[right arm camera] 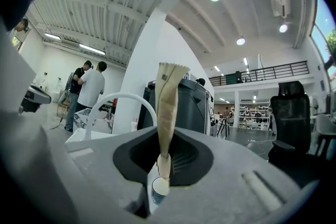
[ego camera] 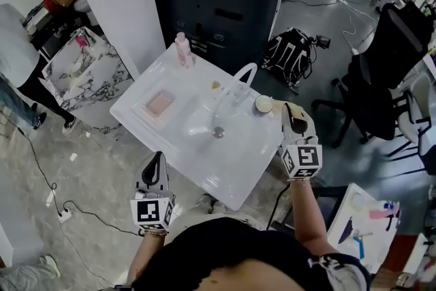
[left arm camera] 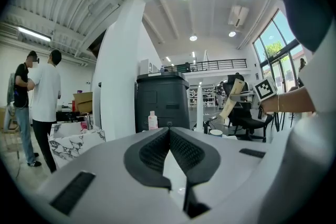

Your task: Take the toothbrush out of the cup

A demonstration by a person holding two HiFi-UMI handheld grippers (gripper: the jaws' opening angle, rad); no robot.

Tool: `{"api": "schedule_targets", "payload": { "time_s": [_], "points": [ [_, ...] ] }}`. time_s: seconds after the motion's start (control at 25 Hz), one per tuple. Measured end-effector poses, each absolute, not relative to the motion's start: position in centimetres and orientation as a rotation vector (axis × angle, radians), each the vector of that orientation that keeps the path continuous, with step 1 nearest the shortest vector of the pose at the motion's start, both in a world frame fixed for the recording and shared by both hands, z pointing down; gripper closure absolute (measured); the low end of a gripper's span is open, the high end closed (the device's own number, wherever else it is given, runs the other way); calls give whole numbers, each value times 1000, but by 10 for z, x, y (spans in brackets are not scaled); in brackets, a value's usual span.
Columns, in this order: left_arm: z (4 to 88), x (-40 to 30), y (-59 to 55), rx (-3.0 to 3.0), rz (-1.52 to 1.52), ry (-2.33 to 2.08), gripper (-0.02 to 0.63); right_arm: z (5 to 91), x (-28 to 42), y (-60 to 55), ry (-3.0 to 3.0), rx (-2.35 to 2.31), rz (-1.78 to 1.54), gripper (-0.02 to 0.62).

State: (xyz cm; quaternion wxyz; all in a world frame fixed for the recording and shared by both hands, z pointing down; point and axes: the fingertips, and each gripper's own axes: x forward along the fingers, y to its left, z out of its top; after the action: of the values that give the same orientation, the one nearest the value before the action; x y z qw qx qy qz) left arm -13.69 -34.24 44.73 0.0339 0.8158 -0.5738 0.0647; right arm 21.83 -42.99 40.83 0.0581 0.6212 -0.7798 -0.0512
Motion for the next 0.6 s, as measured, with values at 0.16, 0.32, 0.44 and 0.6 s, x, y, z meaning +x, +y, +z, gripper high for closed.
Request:
{"api": "schedule_targets", "payload": {
  "time_s": [0.16,0.32,0.44,0.6],
  "points": [
    [442,-126,-339,2547,187,-1729,604,391,219,-394,-2372,1938,-178,566],
    [442,-117,-333,2578,192,-1686,604,387,217,-359,-2378,1979,-158,566],
    [444,-111,-329,2596,203,-1657,604,386,217,-333,-2390,2025,-130,566],
    [443,-100,-328,2628,207,-1621,604,385,208,-305,-2385,2020,-129,566]
  ]
}}
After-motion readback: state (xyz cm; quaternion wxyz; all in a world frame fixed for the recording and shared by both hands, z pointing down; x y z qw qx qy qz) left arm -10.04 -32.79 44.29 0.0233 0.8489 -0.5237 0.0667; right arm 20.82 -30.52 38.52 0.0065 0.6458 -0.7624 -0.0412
